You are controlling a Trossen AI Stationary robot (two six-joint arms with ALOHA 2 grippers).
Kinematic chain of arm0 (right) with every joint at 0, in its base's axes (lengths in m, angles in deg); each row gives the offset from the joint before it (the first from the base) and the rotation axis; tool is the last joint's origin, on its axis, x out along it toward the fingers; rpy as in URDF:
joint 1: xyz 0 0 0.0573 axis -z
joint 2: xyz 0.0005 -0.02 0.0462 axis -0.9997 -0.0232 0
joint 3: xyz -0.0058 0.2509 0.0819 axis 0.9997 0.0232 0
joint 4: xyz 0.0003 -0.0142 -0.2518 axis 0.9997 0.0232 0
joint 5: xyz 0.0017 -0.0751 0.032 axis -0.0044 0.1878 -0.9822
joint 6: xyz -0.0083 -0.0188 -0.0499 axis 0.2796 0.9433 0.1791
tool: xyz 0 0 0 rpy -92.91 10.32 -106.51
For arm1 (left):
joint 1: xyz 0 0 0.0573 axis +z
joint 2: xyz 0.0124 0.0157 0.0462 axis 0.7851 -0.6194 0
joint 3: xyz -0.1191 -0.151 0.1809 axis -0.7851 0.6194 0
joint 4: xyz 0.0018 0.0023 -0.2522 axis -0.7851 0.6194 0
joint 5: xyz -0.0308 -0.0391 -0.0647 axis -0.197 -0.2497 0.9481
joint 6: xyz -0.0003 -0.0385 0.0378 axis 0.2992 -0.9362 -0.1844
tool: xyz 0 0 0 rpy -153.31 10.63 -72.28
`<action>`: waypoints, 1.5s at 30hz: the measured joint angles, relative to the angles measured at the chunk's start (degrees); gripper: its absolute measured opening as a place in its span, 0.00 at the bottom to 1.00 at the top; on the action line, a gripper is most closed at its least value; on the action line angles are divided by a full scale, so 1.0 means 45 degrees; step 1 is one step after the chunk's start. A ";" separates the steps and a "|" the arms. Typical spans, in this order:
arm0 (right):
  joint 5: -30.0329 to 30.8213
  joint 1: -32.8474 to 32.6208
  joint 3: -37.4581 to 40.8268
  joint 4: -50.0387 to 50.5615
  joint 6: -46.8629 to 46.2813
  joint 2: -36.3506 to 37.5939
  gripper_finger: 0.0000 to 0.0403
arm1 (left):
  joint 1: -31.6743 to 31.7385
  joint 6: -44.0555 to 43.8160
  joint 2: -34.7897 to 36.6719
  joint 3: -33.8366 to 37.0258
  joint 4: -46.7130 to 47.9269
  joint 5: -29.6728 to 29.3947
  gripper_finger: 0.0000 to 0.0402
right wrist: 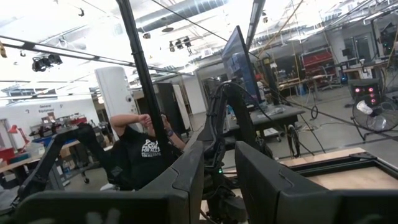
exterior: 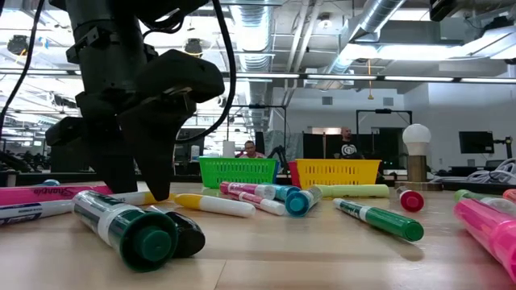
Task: Pick & Place Markers
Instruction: Put the left yellow pen into the red basket
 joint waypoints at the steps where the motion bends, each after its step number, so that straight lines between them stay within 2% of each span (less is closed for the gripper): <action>1: 0.0000 0.0000 0.0000 0.0000 0.0000 0.0000 0.20 | 0.0000 0.0000 -0.0004 0.0000 -0.0004 -0.0005 0.48; 23: 0.0000 -0.0003 0.0000 0.0000 0.0000 0.0000 0.20 | 0.0000 0.0082 -0.0024 0.0024 -0.0048 -0.0022 0.48; 30: 0.0000 -0.0005 0.0000 0.0000 0.0000 0.0000 0.20 | 0.0000 0.1153 -0.0024 0.0024 -0.0035 0.0140 0.48; 35: 0.0000 0.0000 0.0000 0.0000 0.0000 0.0000 0.20 | 0.0049 0.1413 -0.0028 0.0024 0.0136 0.0246 0.40; 45: 0.0000 -0.0002 0.0000 0.0000 -0.0004 0.0000 0.20 | 0.0291 0.1836 -0.0033 0.0029 0.0433 0.0544 0.16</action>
